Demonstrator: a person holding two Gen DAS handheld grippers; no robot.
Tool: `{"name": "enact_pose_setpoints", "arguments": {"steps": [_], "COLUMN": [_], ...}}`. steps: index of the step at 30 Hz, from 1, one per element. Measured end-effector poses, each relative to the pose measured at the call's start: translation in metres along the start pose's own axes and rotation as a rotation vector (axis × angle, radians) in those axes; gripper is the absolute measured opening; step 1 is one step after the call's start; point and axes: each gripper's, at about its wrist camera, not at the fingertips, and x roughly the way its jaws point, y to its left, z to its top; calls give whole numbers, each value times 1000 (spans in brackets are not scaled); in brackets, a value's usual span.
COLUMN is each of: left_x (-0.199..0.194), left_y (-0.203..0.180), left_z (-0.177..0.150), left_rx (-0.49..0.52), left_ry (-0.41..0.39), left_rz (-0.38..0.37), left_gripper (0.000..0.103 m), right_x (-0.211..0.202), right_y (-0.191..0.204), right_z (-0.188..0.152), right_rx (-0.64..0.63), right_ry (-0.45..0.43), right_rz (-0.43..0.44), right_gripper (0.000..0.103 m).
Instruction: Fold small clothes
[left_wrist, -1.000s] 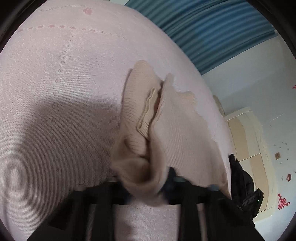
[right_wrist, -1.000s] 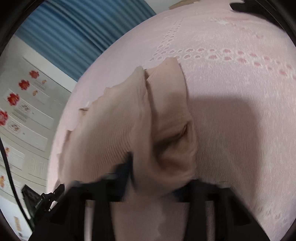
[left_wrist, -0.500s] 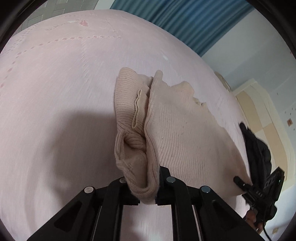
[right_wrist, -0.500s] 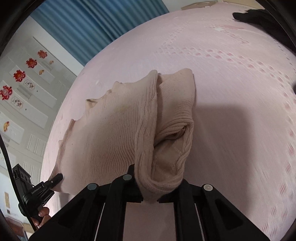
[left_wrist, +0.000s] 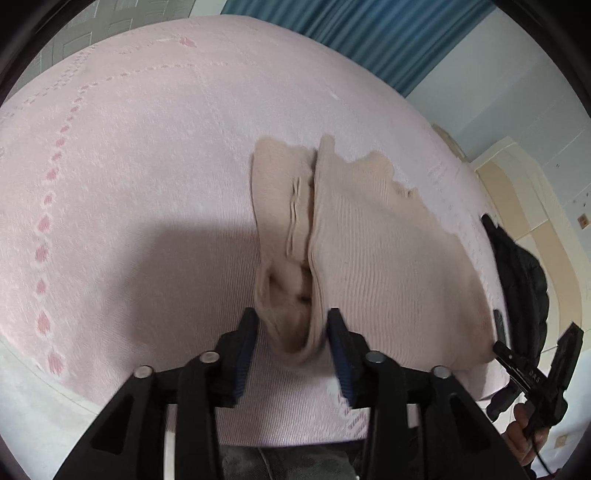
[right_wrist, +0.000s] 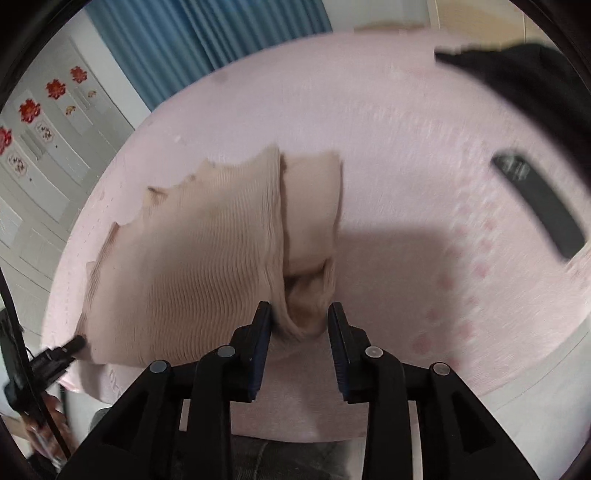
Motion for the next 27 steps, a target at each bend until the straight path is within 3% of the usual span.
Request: {"name": "enact_pose_setpoints", "arguments": {"steps": [4, 8, 14, 17, 21, 27], "left_x": [-3, 11, 46, 54, 60, 56], "left_y": [-1, -7, -4, -3, -8, -5], "left_z": [17, 31, 46, 48, 49, 46], "left_rx": [1, 20, 15, 44, 93, 126], "left_ry": [-35, -23, 22, 8, -10, -24], "left_rz": [-51, -35, 13, -3, -22, -74], "left_gripper": [59, 60, 60, 61, 64, 65], "right_x": [-11, 0, 40, 61, 90, 112], "right_y": [29, 73, 126, 142, 160, 167], "right_z": [16, 19, 5, 2, 9, 40], "right_rx": [-103, -197, -279, -298, -321, -279], "right_ry": [-74, -98, -42, -9, -20, -3], "right_rz": [-21, 11, 76, 82, 4, -18], "right_gripper": [34, 37, 37, 37, 40, 43]}}
